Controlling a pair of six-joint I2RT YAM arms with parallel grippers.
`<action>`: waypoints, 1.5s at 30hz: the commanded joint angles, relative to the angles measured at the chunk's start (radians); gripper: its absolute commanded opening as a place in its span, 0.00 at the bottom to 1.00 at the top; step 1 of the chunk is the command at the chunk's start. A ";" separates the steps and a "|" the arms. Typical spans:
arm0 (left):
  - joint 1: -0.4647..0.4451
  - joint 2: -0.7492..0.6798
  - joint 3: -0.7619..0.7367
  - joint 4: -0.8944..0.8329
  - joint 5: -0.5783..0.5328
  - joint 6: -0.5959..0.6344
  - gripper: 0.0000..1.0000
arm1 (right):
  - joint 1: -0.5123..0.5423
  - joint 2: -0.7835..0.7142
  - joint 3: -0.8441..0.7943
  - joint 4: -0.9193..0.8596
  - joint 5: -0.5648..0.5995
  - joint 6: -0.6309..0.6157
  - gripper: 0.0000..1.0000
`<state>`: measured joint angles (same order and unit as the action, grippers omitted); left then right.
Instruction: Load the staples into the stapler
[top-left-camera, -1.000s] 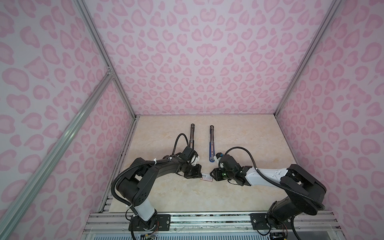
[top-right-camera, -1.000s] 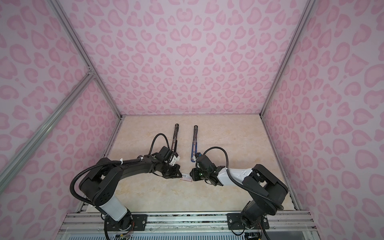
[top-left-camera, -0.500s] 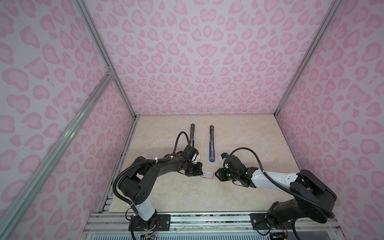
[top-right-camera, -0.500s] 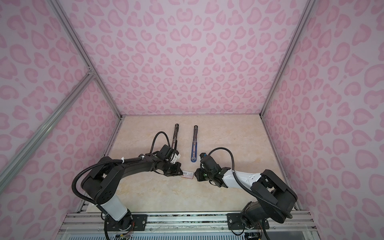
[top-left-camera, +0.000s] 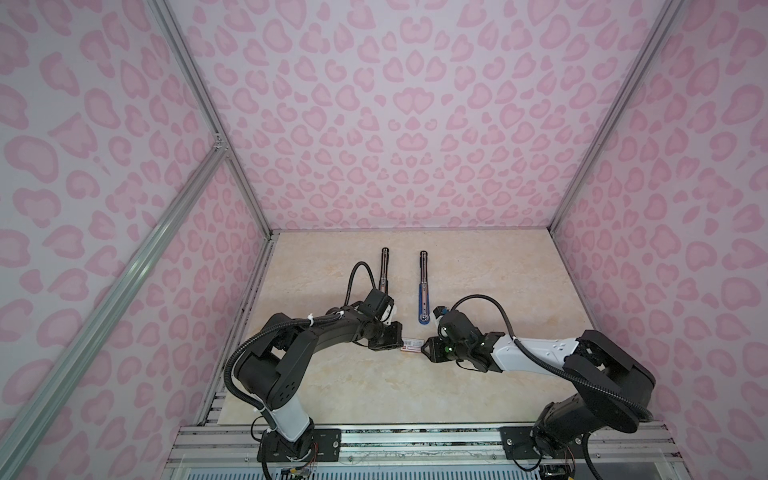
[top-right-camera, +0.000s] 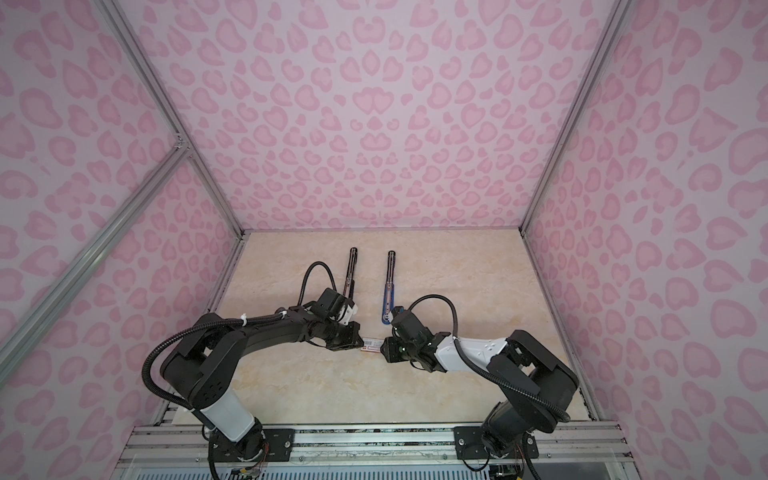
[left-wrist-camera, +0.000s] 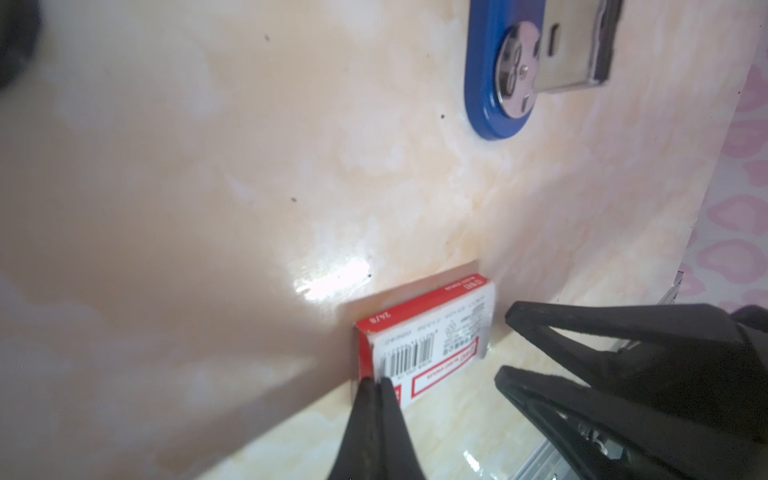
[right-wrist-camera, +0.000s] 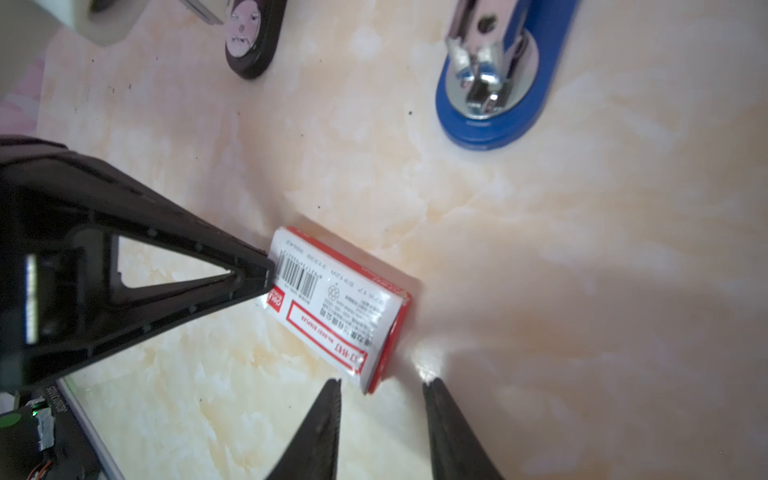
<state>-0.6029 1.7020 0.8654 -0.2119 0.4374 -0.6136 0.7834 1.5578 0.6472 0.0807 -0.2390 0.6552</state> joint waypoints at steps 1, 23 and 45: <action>0.002 -0.008 -0.003 0.008 0.004 -0.003 0.03 | 0.000 0.014 0.018 -0.014 0.036 0.004 0.33; 0.002 -0.014 -0.013 0.019 0.003 -0.006 0.03 | 0.009 -0.008 0.034 -0.065 0.083 -0.001 0.32; 0.002 -0.023 -0.021 0.021 0.004 -0.008 0.03 | 0.015 0.048 0.057 -0.101 0.109 -0.018 0.23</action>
<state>-0.6022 1.6917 0.8471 -0.2070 0.4381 -0.6205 0.7982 1.6054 0.7101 0.0059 -0.1577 0.6464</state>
